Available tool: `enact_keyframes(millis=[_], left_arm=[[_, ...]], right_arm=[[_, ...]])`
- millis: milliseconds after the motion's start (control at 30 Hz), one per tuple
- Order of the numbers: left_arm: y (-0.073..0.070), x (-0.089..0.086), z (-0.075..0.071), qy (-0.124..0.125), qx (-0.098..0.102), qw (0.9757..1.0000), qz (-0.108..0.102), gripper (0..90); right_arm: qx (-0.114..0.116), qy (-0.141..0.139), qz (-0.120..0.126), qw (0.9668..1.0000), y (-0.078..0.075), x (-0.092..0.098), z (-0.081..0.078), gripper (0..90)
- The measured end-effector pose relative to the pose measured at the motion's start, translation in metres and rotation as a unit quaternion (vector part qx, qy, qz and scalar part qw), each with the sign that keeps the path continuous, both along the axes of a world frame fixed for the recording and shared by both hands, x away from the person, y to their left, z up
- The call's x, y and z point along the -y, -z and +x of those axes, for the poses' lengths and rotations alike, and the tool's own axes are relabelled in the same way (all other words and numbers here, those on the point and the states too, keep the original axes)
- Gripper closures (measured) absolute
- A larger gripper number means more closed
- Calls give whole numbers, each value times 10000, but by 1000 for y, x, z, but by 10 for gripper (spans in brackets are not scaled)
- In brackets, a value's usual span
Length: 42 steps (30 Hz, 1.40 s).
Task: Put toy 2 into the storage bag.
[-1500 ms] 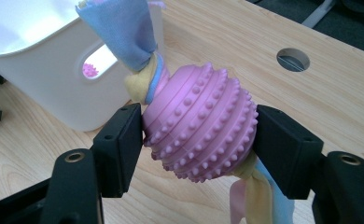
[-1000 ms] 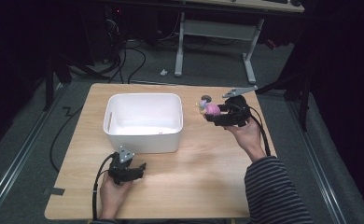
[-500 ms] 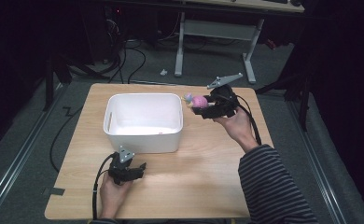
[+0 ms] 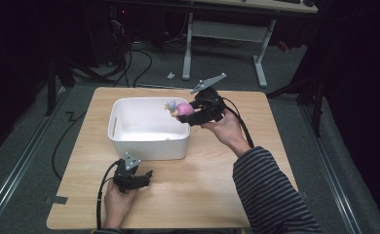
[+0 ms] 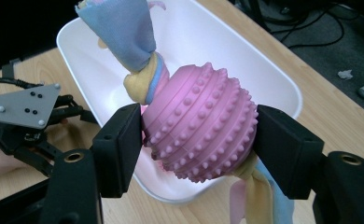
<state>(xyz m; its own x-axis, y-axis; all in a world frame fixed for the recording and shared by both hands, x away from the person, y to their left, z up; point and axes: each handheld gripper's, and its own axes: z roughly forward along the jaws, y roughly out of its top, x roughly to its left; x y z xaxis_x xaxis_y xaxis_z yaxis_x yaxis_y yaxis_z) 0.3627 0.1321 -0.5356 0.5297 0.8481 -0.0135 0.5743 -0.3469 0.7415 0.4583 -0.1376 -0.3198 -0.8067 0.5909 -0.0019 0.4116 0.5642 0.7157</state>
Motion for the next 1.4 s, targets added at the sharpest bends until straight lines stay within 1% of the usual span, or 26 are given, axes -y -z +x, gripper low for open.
enact_keyframes(millis=[100,267,400,433,500,533,567,600,667,733,800,833,867,933,967,1033,1100,1133,1200,1267,1333,1367,1400], left_arm=[[0,0,0,-1,0,10000,5,266],[0,0,0,-5,4,10000,-3,265],[0,0,0,7,-3,10000,12,264],[0,0,0,8,-3,10000,13,264],[0,0,0,8,-4,10000,13,264],[0,0,0,13,-3,10000,18,264],[0,0,0,14,-4,10000,19,264],[0,0,0,16,-6,10000,20,264],[0,0,0,18,-8,10000,22,264],[0,0,0,17,-7,10000,21,264],[0,0,0,15,-6,10000,15,264],[0,0,0,15,-6,10000,17,264],[0,0,0,4,-1,10000,-3,264],[0,0,0,5,0,10000,-3,264],[0,0,0,5,-3,10000,-5,263],[0,0,0,13,-5,10000,3,262],[0,0,0,12,-5,10000,1,262],[0,0,0,11,-4,10000,0,261],[0,0,0,14,-8,10000,-1,261],[0,0,0,12,-7,10000,-4,261],[0,0,0,10,-7,10000,-1,261],[0,0,0,7,-5,10000,-3,261],[0,0,0,7,-4,10000,-2,261]], right_arm=[[-104,-76,-150,9998,5,-13,1,344],[-168,-250,-361,9989,11,-31,-1,343],[-255,-380,-577,9973,18,-44,-3,342],[-323,-391,-635,9967,21,-48,-3,342],[-344,-402,-657,9964,23,-50,-2,342],[-387,-433,-729,9956,26,-53,-2,341],[-387,-433,-729,9956,26,-53,-2,341],[-454,-451,-816,9946,29,-57,-3,341],[-455,-478,-834,9943,30,-57,-3,341],[-509,-469,-892,9936,33,-58,-3,340],[-553,-452,-865,9937,36,-58,-2,340],[-529,-484,-857,9937,36,-57,-1,331],[-522,-474,-799,9943,36,-56,-1,321],[-476,-417,-658,9958,34,-54,-1,297],[-417,-373,-600,9966,32,-53,-2,297],[-319,-334,-526,9975,30,-48,-5,303],[-197,-275,-448,9984,28,-39,-8,320],[-149,-254,-364,9989,28,-33,-9,328],[-116,-123,-249,9995,25,-21,-13,337],[-5,28,-121,9999,23,-4,-19,347],[73,187,14,9998,22,15,-25,358],[114,296,133,9994,21,27,-29,362],[149,379,197,9990,21,36,-32,365]])
